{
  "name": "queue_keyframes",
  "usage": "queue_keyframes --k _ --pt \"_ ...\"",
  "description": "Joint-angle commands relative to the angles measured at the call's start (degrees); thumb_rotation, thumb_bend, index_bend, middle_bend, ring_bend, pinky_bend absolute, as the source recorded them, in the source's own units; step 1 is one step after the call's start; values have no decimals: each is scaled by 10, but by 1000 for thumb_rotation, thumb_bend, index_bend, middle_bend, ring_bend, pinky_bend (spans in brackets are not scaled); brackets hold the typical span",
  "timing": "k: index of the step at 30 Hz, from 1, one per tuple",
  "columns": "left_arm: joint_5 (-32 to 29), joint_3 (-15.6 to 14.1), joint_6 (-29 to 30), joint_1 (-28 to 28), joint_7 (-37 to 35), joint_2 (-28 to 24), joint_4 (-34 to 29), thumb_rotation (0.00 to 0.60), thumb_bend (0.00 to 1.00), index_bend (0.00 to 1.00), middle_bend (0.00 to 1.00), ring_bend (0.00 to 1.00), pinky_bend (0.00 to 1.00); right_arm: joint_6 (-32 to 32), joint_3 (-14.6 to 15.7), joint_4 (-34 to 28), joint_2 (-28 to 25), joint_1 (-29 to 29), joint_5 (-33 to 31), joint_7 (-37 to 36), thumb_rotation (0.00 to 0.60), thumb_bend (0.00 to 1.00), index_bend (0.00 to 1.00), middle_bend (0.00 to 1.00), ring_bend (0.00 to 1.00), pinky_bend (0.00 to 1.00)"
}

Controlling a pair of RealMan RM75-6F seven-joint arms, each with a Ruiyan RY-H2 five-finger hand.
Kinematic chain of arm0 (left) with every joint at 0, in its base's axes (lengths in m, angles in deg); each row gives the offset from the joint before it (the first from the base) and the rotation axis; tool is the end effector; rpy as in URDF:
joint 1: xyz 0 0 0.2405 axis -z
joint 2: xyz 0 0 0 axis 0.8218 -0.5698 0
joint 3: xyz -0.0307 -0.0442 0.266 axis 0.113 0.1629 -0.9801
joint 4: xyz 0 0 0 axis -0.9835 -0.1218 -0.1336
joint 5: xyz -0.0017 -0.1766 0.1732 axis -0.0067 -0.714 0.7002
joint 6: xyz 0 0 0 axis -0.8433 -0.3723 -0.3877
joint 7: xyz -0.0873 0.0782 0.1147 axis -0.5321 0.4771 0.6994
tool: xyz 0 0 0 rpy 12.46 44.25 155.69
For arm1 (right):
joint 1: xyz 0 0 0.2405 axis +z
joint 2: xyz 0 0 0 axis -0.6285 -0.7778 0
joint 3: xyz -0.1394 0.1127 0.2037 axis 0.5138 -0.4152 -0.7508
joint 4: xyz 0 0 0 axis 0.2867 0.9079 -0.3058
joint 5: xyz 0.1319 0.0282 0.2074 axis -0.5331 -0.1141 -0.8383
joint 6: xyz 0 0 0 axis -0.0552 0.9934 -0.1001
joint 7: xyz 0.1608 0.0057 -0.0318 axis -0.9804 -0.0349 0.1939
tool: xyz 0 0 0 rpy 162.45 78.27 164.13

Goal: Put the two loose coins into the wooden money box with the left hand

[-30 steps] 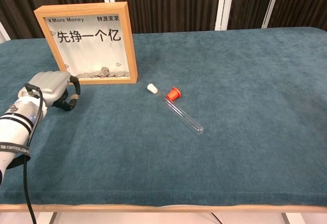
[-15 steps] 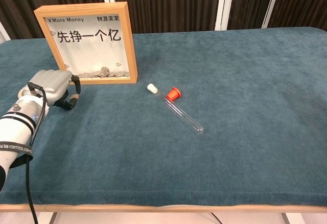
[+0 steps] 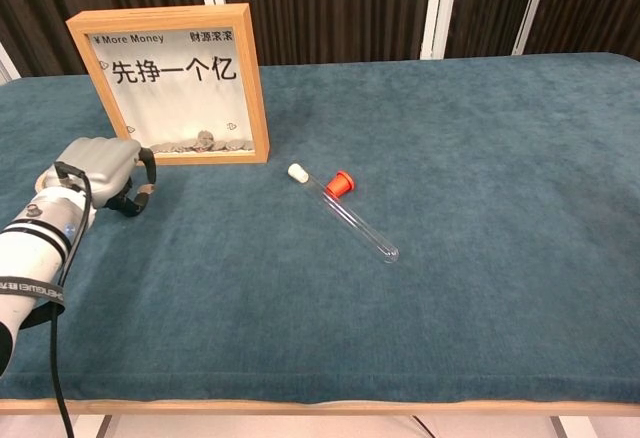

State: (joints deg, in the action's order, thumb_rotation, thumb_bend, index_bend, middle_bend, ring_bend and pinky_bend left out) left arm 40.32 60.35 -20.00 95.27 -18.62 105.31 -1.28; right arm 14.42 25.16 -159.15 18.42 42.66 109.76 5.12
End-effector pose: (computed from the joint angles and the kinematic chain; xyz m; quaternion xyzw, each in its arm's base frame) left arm -0.2478 0.4258 -0.1062 -0.6466 -0.3250 -0.2778 0.6317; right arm -0.3511 -0.1968 0.1508 0.5954 -0.4075 0.3751 0.5820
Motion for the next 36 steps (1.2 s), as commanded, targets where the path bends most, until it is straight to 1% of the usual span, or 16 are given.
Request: queue_keyframes --k 1,10,25,30,36 --pt "0 -1 -1 0 3 1 1 600 426 429 1000 1000 1000 -1 0 0 -1 0 0 -2 600 114 0 0 0 0" --pt "-4 2 -5 -1 11 1 6 600 426 431 1000 1000 1000 1 2 -1 -3 0 6 -8 600 114 0 0 0 0" --pt "-4 2 -14 2 14 1 15 600 426 460 1000 1000 1000 6 -3 -1 -1 -3 -5 -6 600 114 0 0 0 0" --pt "-3 4 -15 5 10 3 27 600 424 541 1000 1000 1000 4 -2 -1 -1 -3 -2 -4 600 114 0 0 0 0" --pt "1 6 -20 11 -5 10 51 600 423 581 1000 1000 1000 5 -2 -1 -1 -4 -5 -2 600 114 0 0 0 0"
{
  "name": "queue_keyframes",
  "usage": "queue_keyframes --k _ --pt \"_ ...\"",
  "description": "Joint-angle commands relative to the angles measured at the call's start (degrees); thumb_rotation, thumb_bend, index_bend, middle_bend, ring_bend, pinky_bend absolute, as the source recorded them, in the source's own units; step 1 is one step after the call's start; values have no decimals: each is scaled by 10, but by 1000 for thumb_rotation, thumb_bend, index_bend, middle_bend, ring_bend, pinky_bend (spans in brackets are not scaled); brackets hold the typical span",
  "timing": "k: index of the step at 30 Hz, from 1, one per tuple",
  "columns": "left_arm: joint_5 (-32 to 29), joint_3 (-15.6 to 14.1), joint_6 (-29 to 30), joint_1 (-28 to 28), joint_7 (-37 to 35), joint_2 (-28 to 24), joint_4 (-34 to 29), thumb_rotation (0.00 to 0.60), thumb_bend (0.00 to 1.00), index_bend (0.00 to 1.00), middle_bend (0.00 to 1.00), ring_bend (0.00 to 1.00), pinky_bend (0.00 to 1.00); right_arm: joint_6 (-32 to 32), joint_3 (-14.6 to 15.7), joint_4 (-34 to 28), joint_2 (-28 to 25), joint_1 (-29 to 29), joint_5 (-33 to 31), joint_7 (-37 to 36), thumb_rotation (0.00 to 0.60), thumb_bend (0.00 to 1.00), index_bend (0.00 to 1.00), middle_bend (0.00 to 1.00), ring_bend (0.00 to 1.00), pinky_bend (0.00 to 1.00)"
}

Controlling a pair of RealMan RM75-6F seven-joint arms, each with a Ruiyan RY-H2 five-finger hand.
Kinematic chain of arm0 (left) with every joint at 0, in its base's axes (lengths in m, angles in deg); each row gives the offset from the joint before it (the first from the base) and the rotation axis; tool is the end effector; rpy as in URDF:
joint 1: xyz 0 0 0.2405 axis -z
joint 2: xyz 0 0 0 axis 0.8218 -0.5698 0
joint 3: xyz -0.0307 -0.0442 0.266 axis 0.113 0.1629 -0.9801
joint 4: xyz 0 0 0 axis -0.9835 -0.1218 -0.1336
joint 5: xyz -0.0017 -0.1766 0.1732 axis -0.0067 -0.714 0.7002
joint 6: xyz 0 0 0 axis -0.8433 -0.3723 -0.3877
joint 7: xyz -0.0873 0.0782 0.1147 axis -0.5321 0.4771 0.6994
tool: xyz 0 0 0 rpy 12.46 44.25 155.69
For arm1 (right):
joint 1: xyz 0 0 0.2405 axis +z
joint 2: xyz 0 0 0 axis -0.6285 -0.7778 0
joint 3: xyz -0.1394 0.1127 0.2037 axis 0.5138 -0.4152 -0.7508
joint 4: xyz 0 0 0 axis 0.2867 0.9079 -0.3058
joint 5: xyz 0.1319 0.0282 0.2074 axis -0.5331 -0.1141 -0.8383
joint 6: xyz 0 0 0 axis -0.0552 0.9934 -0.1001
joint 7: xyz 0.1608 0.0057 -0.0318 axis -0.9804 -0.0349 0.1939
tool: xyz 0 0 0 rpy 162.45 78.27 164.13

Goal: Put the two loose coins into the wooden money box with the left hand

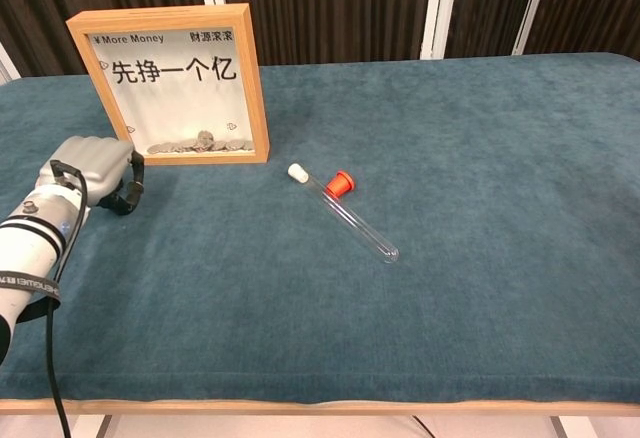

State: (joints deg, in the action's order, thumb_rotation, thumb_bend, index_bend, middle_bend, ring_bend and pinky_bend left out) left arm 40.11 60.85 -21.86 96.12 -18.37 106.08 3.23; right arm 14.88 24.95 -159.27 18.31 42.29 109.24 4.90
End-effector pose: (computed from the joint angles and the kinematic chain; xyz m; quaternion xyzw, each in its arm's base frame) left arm -0.2598 0.4345 -0.1009 -0.6478 -0.3153 -0.2556 0.6447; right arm -0.3523 -0.1954 0.1536 0.5884 -0.4088 0.3768 0.5871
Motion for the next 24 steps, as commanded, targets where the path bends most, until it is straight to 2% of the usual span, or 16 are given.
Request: queue_keyframes --k 1,20,24 --pt "5 0 1 3 -11 3 8 600 422 587 1000 1000 1000 1 0 0 0 -1 -1 -1 600 114 0 0 0 0" --pt "14 -1 15 0 -9 -5 -6 600 422 577 1000 1000 1000 -4 1 -3 -1 1 0 6 600 114 0 0 0 0" --pt "15 -1 16 -2 -10 -8 -13 600 421 652 1000 1000 1000 -5 1 -4 -1 1 0 7 600 114 0 0 0 0"
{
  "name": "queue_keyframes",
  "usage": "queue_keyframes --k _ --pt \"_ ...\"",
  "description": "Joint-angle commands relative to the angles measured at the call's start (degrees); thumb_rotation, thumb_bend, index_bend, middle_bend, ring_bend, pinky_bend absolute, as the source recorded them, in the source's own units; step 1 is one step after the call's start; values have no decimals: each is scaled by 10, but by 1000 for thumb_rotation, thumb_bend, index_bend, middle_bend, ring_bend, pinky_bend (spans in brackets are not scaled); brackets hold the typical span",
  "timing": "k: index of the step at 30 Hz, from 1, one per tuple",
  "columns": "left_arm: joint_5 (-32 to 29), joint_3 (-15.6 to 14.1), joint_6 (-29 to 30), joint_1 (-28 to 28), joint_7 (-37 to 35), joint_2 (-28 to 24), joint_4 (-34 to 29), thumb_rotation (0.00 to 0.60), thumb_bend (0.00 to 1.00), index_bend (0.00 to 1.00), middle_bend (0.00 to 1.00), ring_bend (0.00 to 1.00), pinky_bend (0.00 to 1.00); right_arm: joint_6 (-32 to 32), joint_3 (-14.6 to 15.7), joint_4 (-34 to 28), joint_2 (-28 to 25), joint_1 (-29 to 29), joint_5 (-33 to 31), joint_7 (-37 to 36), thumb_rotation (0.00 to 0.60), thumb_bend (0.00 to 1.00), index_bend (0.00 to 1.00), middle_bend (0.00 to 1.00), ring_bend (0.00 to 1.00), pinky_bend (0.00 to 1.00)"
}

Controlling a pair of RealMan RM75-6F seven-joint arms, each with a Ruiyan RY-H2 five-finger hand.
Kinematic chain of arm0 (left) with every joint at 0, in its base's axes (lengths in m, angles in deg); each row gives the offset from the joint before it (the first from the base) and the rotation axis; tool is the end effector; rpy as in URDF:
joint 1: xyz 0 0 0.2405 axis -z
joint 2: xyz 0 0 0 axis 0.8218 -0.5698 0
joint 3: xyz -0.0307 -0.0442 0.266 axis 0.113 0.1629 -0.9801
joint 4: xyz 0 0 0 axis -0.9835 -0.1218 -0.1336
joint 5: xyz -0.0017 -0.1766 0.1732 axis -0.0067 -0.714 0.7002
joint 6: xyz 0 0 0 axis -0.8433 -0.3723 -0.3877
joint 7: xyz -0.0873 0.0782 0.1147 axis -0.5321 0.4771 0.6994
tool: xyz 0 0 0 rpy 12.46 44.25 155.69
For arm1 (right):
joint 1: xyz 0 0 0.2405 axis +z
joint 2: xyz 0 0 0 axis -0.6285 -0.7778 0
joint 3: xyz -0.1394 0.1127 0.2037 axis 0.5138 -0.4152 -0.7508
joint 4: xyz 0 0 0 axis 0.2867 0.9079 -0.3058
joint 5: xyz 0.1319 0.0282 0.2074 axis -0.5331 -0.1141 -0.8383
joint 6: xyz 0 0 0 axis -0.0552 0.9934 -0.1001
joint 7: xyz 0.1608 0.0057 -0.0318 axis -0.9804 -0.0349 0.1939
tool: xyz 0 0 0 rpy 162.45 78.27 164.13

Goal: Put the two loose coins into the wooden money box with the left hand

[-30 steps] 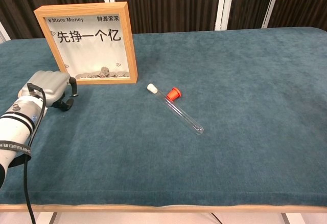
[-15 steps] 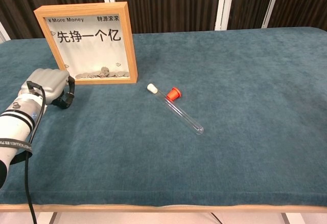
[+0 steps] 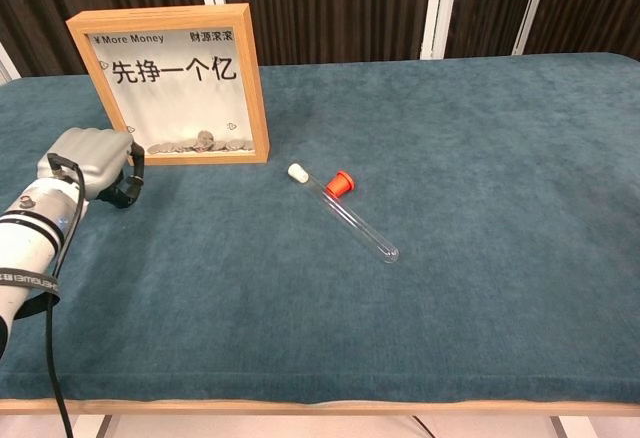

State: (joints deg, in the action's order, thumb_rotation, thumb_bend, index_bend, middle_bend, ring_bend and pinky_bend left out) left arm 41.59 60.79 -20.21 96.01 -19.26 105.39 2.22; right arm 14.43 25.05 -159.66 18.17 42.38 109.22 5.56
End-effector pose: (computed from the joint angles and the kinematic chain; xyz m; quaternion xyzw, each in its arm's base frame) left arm -0.2544 0.4354 -0.0953 -0.6455 -0.3043 -0.2715 0.6458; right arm -0.3515 -0.1954 0.1522 0.5919 -0.4092 0.3721 0.5863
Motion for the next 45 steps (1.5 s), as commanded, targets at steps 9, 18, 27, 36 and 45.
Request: queue_keyframes --k 9,18,27,36,45 --pt "21 -5 26 -27 -25 -91 -186 600 417 751 1000 1000 1000 -3 1 1 0 2 2 -4 600 114 0 0 0 0" --pt "-45 27 35 -61 79 -306 -569 600 423 740 1000 1000 1000 -6 6 -4 0 5 14 -3 600 114 0 0 0 0" --pt "-174 110 36 -31 113 -438 -723 600 424 704 1000 1000 1000 -14 6 -8 4 12 15 4 600 114 0 0 0 0" --pt "-300 155 -10 49 80 -457 -644 600 425 687 1000 1000 1000 -12 0 -11 12 11 1 22 600 114 0 0 0 0" --pt "-358 143 -55 117 68 -445 -561 600 423 678 1000 1000 1000 -16 -8 -11 9 11 -19 17 600 114 0 0 0 0"
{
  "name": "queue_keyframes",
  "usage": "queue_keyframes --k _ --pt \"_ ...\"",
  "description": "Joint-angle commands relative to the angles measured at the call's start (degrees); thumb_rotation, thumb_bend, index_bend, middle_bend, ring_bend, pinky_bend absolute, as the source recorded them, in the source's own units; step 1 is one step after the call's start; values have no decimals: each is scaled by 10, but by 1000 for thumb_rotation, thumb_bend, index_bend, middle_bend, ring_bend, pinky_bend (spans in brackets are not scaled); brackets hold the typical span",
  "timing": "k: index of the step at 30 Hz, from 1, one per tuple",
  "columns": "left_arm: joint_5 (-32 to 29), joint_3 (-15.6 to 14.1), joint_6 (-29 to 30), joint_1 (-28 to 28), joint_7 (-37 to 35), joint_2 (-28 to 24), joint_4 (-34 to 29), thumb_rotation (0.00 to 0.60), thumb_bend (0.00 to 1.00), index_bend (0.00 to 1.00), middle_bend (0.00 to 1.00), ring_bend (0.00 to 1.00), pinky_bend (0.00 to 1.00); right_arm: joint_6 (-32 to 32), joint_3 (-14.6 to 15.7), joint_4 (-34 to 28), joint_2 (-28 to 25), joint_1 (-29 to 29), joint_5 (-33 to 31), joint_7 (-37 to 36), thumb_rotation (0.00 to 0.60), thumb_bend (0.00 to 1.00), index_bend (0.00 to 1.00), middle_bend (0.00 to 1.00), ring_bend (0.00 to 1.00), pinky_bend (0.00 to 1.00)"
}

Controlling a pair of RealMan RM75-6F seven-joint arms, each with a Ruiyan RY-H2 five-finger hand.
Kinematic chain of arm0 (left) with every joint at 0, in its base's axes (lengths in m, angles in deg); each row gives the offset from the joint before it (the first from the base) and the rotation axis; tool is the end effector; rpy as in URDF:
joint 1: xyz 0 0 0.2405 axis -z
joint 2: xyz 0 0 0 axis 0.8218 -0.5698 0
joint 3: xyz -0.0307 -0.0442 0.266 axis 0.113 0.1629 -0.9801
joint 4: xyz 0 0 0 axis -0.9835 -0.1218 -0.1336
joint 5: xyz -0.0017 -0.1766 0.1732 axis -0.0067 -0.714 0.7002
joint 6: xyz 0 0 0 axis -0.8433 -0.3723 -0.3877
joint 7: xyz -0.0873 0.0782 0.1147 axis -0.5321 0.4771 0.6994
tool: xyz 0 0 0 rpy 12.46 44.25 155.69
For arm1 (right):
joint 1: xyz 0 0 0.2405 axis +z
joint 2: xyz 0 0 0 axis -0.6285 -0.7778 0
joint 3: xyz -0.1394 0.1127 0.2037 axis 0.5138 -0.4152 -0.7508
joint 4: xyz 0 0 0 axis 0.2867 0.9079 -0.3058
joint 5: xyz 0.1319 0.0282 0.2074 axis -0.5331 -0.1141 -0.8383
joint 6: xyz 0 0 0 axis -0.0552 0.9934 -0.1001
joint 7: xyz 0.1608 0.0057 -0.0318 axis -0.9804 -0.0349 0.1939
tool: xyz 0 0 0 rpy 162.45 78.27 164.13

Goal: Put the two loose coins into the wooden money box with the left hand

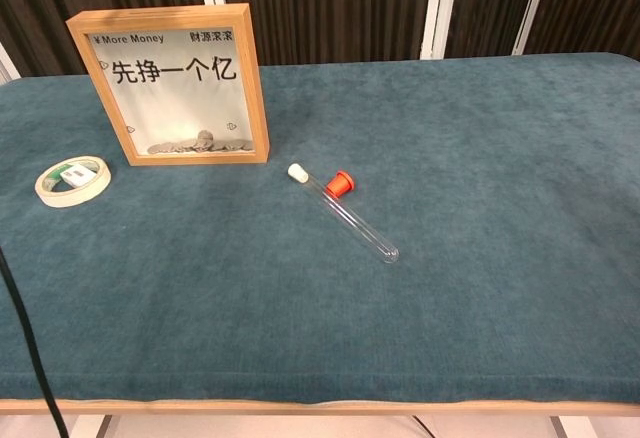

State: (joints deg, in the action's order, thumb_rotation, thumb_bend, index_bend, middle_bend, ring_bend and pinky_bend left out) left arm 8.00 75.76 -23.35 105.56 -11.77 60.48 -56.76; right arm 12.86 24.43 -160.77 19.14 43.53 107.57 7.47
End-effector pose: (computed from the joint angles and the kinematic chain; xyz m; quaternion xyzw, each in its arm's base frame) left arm -0.0855 0.4880 0.1218 -0.5737 -0.4225 -0.4391 0.5473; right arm -0.3464 -0.2044 0.1432 0.5908 -0.4155 0.3695 0.5846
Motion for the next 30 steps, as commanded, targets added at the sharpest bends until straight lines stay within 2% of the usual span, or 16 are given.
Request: queue_keyframes --k 1,9,16,30 --pt "-28 -11 -29 30 -7 6 42 600 422 678 1000 1000 1000 0 -3 1 -2 0 -5 -3 600 114 0 0 0 0" --pt "-36 -44 -53 64 -23 35 118 600 423 679 1000 1000 1000 -8 -4 2 0 3 -12 2 600 114 0 0 0 0" --pt "-43 -58 -72 75 -50 45 151 600 422 687 1000 1000 1000 -12 -7 2 1 5 -19 5 600 114 0 0 0 0" --pt "-55 -80 -79 90 -68 46 165 600 423 683 1000 1000 1000 -21 -12 2 6 10 -32 16 600 115 0 0 0 0"
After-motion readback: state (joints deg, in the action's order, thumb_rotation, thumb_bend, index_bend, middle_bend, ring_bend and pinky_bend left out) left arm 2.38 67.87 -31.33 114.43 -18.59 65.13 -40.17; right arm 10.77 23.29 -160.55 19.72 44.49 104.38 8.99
